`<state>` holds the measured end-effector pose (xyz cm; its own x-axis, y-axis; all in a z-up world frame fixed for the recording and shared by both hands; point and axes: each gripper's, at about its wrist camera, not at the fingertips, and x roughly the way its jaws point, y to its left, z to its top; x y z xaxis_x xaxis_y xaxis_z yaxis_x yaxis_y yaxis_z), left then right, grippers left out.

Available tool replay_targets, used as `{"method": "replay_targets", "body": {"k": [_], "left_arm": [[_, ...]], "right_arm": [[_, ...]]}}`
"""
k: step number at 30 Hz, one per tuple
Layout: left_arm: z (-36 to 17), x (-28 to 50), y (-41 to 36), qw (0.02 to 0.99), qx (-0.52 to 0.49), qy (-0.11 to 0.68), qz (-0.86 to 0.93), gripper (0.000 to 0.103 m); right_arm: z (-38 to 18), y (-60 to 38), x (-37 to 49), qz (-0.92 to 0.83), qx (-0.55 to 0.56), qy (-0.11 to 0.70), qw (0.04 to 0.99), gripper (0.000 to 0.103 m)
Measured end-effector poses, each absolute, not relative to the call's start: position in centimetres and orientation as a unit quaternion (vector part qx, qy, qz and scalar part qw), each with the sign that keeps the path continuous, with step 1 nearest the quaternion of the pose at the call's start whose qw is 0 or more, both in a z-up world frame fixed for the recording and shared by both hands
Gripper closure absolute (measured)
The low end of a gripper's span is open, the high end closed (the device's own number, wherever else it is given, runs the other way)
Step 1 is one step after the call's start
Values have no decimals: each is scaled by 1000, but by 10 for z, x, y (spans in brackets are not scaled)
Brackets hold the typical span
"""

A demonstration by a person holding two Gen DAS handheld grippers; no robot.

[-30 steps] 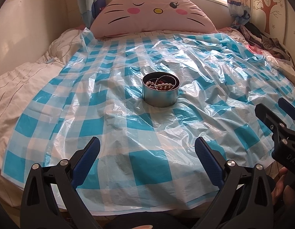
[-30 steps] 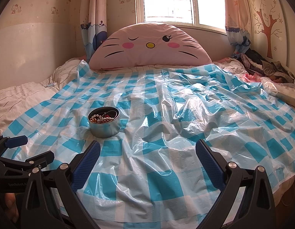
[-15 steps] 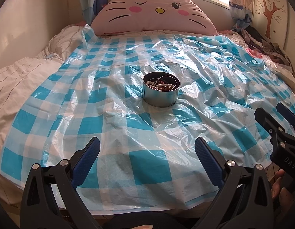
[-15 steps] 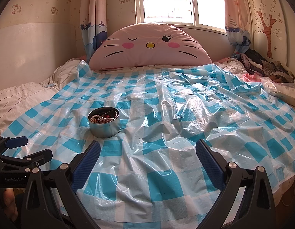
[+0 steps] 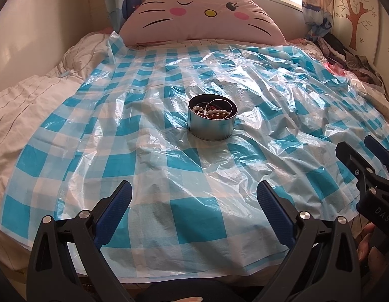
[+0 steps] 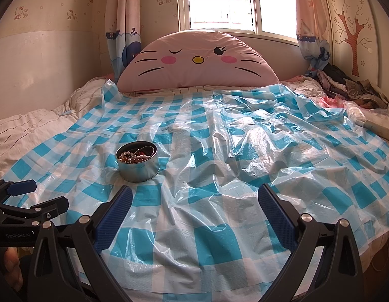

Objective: Organize jewelry

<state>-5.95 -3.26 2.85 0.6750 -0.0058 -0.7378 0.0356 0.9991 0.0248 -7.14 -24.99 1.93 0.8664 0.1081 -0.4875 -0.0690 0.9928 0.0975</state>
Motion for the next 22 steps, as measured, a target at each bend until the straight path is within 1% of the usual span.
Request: {"method": "replay_targets", "body": {"k": [5,10,17,22], "left_arm": [[25,-54,-31,908,35,417,-5,7],[31,-62,-24,921,24,389,-11,8],[24,-55,-26,910,26,414,-6,8],[24,-59,-30,914,43,403,8,8]], "right_arm": [[19,-250,-71,46,38,255,965,7],[19,-249,-71,46,40,255,965,7],[17,-249,-71,46,41,257,964,7],[17,-250,-71,46,42,256,965,7]]}}
